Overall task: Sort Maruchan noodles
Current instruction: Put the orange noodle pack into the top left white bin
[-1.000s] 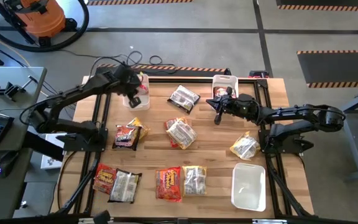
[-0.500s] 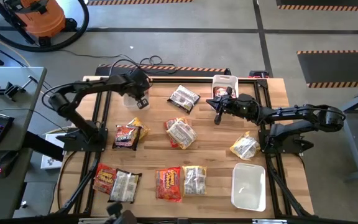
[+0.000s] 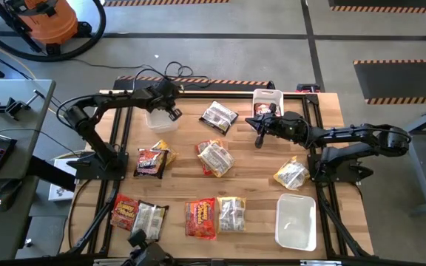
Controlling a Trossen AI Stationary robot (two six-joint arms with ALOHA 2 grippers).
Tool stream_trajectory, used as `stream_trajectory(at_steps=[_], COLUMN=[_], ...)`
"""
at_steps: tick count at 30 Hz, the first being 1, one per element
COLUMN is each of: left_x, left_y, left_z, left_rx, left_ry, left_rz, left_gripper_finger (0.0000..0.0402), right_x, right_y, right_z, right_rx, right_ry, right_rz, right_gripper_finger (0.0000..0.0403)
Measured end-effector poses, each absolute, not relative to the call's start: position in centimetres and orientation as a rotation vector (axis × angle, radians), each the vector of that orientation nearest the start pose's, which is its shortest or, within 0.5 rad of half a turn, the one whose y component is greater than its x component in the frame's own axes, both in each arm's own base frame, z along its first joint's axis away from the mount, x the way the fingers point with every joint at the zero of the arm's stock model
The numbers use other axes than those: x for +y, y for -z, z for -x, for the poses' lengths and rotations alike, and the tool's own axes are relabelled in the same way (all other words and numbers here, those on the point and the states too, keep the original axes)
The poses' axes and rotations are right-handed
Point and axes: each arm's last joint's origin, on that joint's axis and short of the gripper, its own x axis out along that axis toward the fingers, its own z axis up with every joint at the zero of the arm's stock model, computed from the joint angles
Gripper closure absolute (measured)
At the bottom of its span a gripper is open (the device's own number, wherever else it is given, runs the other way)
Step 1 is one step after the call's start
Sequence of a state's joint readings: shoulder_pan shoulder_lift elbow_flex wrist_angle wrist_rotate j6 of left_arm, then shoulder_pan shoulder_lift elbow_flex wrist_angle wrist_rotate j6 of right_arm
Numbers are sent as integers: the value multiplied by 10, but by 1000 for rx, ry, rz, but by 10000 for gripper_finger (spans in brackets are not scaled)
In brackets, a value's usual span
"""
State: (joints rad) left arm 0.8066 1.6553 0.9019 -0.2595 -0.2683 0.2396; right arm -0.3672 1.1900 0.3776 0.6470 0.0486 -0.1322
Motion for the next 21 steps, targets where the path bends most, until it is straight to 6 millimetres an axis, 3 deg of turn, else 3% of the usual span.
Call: stream_trajectory(at_steps=[11, 16, 21], left_x=[226, 214, 212], left_y=[-170, -184, -181], left_z=[-203, -196, -189], left_rx=[1203, 1211, 1255], left_ry=[-884, -890, -900], left_rz=[42, 89, 174], left_gripper_finger=[401, 401, 401], right_x=[-84, -84, -84], right_y=[-195, -195, -195], right_z=[-213, -213, -213], right_rx=[199, 199, 199], right_ry=[403, 403, 403], right_rz=[102, 102, 106], right_gripper_finger=[403, 403, 403])
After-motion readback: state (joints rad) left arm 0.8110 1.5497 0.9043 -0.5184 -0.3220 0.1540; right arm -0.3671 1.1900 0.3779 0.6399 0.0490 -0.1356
